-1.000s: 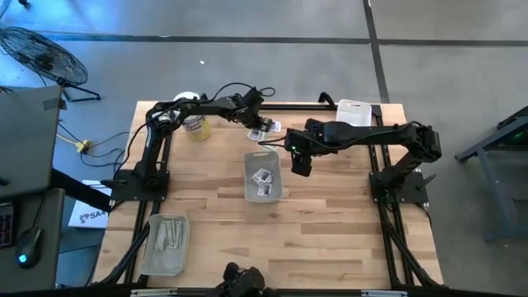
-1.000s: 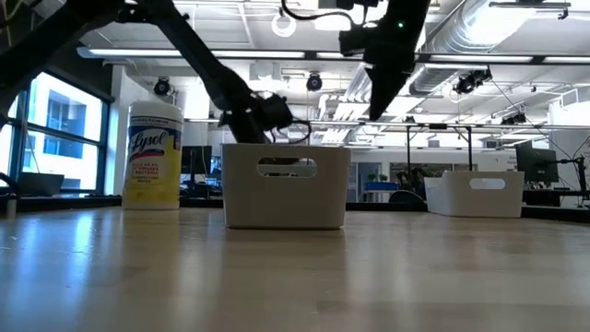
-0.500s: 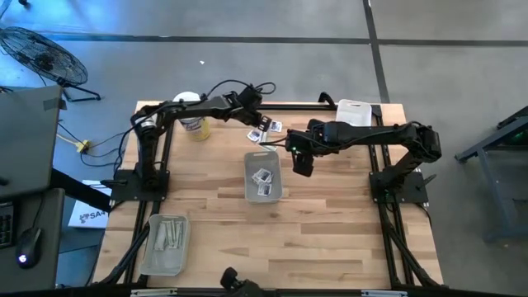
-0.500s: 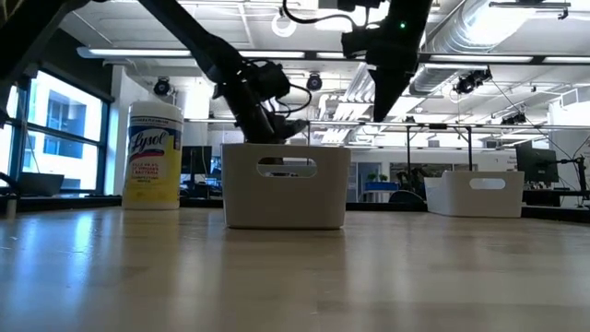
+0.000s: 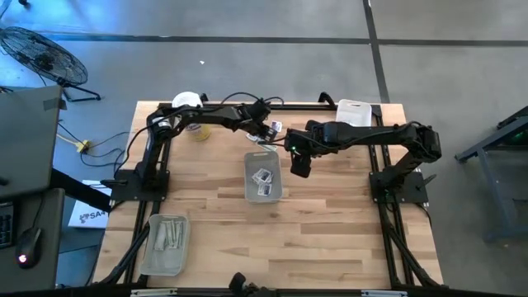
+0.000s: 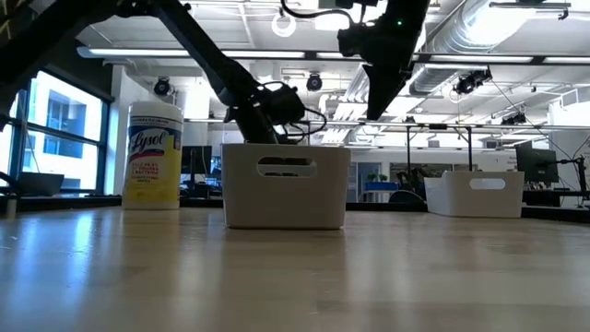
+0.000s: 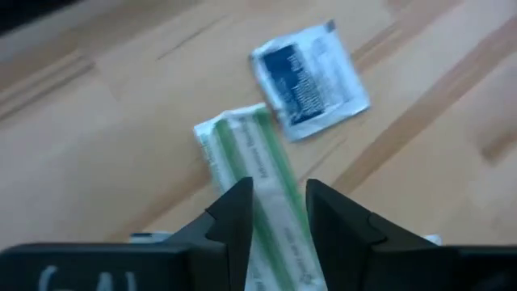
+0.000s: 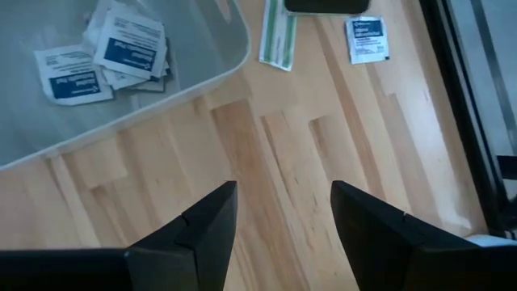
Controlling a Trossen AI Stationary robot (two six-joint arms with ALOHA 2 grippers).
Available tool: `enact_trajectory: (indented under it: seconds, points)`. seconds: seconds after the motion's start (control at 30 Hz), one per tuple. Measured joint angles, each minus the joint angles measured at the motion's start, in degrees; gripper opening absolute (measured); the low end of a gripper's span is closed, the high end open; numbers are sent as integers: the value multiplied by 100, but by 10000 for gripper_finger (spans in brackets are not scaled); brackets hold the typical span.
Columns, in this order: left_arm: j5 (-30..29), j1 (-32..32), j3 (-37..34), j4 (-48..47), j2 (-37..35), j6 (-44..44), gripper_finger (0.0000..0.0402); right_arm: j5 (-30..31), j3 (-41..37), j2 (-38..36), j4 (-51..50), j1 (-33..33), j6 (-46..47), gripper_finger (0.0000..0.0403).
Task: Pick & Place First Aid Supplies
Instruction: Put the blue pad into the middle gray bin
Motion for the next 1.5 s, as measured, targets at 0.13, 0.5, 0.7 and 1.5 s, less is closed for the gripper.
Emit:
enact_trajectory:
  seconds: [0.13, 0.5, 0.7, 1.5]
  points:
    - [59, -1, 10, -344, -11, 9, 117, -34, 0, 0, 10, 11, 37, 195]
    - [-216, -115, -30, -1821, -146, 152, 117, -60, 0, 0, -40, 11, 110, 195]
    - [-283, -449, -512, -2296, -527, 41, 117, -65, 0, 0, -303, 11, 250, 195]
    - [-745, 57, -1914, -872, -1798, -772, 118, -17, 0, 0, -340, 11, 190, 195]
